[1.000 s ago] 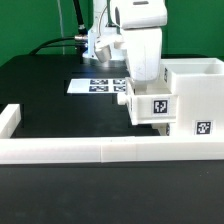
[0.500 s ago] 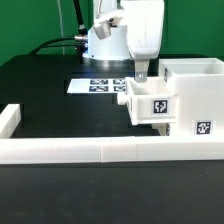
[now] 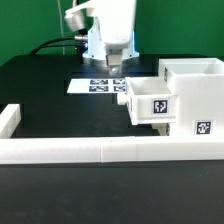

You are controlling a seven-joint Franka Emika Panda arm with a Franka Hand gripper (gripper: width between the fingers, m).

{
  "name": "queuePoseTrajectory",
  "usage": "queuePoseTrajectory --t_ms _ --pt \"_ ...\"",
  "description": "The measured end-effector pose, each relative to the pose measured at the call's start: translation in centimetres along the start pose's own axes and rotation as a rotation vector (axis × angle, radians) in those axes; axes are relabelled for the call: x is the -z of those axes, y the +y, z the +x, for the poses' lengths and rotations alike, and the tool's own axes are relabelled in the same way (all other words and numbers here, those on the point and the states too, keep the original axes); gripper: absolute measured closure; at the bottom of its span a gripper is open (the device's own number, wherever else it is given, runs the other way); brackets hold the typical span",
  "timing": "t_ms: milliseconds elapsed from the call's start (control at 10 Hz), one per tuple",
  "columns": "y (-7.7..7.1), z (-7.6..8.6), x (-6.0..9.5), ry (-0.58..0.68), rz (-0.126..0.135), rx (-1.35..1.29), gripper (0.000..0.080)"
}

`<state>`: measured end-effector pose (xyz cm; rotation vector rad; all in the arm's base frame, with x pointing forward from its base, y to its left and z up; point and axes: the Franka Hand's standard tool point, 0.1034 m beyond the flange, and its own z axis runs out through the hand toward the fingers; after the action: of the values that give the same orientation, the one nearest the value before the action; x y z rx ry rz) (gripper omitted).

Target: Assemble drawer

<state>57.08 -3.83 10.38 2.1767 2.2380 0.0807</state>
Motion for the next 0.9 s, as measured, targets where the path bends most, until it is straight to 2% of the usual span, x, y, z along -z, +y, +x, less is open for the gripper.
queuePoseTrajectory --t_ms 200,400,500,600,900 --pt "0.2 -1.0 -1.9 0.017 0.018 0.012 0.0151" --pt "0.5 -1.1 -3.2 0.03 0.034 0.008 0.0151" --pt "1.2 -0.7 -3.4 0.035 0.05 0.013 0.0151" --pt "1.6 -0.5 -3.6 0.039 0.049 0.015 0.0151" --pt "1.4 1.4 -4.4 0.053 0.063 0.006 0.0151"
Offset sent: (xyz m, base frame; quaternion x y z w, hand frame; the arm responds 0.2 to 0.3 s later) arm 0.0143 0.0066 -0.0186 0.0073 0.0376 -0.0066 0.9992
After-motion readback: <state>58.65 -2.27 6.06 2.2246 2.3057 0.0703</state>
